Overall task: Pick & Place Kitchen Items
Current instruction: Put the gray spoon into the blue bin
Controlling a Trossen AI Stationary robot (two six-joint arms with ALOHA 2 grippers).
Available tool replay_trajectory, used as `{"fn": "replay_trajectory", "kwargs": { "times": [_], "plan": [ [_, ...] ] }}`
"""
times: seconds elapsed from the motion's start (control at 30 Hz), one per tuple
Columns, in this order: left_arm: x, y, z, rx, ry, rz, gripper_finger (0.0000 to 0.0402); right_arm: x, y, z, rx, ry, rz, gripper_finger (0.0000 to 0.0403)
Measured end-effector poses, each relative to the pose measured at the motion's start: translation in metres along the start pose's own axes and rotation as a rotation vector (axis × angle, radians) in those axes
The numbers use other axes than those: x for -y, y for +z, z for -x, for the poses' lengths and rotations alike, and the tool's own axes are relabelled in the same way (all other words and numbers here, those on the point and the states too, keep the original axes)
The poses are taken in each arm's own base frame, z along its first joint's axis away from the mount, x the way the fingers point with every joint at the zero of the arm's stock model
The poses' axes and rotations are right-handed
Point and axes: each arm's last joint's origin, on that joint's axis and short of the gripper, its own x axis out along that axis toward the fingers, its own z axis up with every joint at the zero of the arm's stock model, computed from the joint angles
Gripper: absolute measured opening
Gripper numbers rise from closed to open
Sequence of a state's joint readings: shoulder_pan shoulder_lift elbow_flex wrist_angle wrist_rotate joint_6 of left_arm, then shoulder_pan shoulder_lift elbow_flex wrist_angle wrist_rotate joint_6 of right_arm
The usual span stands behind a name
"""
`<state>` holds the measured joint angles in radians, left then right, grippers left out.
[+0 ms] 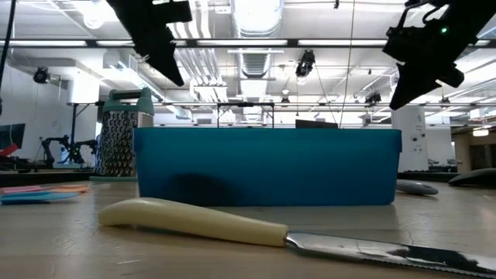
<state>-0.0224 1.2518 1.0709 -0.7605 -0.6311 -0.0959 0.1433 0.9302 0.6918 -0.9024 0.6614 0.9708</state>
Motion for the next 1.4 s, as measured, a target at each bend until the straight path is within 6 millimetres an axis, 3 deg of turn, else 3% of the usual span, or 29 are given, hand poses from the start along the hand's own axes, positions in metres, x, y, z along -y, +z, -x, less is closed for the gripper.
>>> {"fn": "replay_trajectory", "kwargs": {
  "times": [0.2,0.4,0.7,1.1,1.4],
  "plan": [
    [0.0,-0.005,0.0,0.012,-0.001,0.008,0.0119,0.005,0.008,-0.011,-0.056,0.007,-0.074,0.0024],
    [0.0,-0.003,0.0,0.033,-0.003,0.024,0.0119,0.012,0.021,-0.032,-0.204,0.209,-0.146,0.0039],
    [0.0,-0.003,0.0,0.037,-0.003,0.013,0.0119,0.04,0.029,-0.056,-0.295,0.247,-0.369,0.0087],
    [0.0,-0.002,0.0,0.037,-0.004,0.01,0.0119,0.029,0.012,-0.096,-0.425,0.257,-0.425,0.0195],
    [0.0,-0.002,0.0,0.037,-0.004,0.01,0.0119,0.019,0.004,-0.125,-0.565,0.192,-0.4,0.0249]
  ]
}}
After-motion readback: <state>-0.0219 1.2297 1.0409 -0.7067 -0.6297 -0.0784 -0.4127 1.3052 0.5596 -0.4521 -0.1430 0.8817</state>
